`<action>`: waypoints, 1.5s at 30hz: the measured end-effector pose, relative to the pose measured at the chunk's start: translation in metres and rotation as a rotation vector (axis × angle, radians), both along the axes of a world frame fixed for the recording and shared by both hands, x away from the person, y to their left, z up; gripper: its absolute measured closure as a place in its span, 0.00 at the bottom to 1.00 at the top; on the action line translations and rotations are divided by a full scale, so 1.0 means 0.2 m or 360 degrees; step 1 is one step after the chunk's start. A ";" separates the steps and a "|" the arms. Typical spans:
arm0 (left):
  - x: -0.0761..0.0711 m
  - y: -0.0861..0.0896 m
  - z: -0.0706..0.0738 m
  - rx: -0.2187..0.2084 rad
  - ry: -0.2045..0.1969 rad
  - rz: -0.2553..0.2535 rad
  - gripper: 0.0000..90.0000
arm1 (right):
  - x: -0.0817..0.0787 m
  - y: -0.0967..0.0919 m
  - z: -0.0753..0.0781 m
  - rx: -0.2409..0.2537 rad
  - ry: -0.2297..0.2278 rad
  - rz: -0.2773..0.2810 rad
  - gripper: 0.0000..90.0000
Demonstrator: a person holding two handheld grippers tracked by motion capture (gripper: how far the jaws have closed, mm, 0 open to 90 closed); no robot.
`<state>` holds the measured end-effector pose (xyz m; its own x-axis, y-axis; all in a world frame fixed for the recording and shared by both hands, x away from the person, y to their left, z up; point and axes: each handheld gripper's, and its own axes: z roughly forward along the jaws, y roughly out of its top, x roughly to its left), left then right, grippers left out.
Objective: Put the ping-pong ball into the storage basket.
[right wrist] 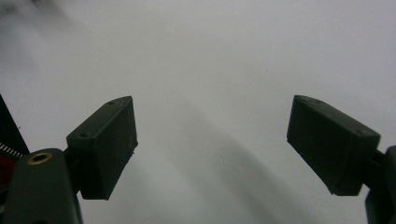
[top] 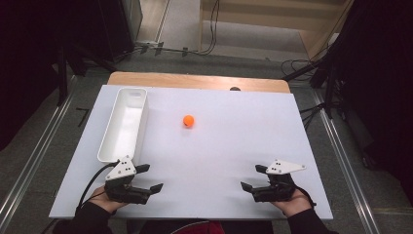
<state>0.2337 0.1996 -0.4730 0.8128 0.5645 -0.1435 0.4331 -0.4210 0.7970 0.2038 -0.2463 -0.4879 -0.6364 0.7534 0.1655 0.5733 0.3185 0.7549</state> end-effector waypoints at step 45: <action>0.01 -0.06 0.03 -0.0071 0.0003 -0.0145 0.20 | 0.01 0.00 0.00 0.0001 0.0009 0.0020 0.16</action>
